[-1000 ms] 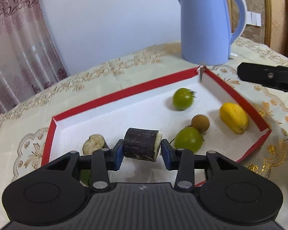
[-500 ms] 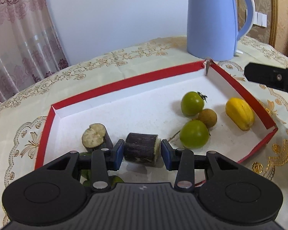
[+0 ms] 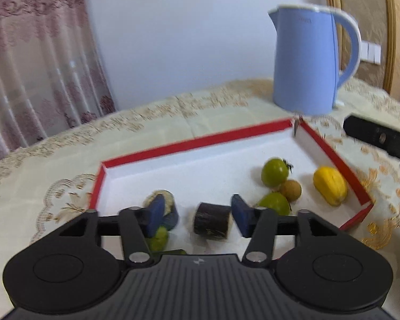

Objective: Organize fruits
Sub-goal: 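Lower the eggplant chunk into the tray and open the left tool, then move both tools back toward the yellow pepper and brown longan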

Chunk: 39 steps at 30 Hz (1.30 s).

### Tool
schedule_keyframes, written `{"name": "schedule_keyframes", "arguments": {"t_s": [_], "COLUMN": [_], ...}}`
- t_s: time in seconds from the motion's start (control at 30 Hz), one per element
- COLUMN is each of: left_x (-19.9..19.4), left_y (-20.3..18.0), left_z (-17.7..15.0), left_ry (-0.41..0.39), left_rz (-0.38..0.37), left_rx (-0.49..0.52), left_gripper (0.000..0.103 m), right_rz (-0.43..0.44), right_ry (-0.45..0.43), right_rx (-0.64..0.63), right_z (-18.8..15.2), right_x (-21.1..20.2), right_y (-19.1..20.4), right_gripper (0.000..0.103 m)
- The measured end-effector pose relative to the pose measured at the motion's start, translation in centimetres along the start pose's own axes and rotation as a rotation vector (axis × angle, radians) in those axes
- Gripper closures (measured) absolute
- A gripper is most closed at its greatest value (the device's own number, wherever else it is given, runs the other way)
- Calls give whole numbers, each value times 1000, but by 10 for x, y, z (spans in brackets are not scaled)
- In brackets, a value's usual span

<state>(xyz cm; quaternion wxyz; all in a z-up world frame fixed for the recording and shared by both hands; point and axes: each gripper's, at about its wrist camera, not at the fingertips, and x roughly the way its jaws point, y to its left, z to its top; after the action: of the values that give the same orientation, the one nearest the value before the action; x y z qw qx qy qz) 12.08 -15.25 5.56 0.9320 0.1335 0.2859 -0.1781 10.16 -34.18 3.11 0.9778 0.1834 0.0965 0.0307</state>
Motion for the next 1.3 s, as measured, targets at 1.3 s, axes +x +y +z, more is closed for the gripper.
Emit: {"name": "schedule_keyframes", "arguments": {"t_s": [1.3], "left_x": [-67], "left_y": [47], "left_z": [-97], "left_ry": [-6], "left_rz": [17], "left_rx": [-134], "left_gripper": [43], "right_rz": [107], "right_ry": [403], "right_rx": [-526], "right_z": [-90], "right_x": [-67], "right_y": [152], "right_gripper": [25]}}
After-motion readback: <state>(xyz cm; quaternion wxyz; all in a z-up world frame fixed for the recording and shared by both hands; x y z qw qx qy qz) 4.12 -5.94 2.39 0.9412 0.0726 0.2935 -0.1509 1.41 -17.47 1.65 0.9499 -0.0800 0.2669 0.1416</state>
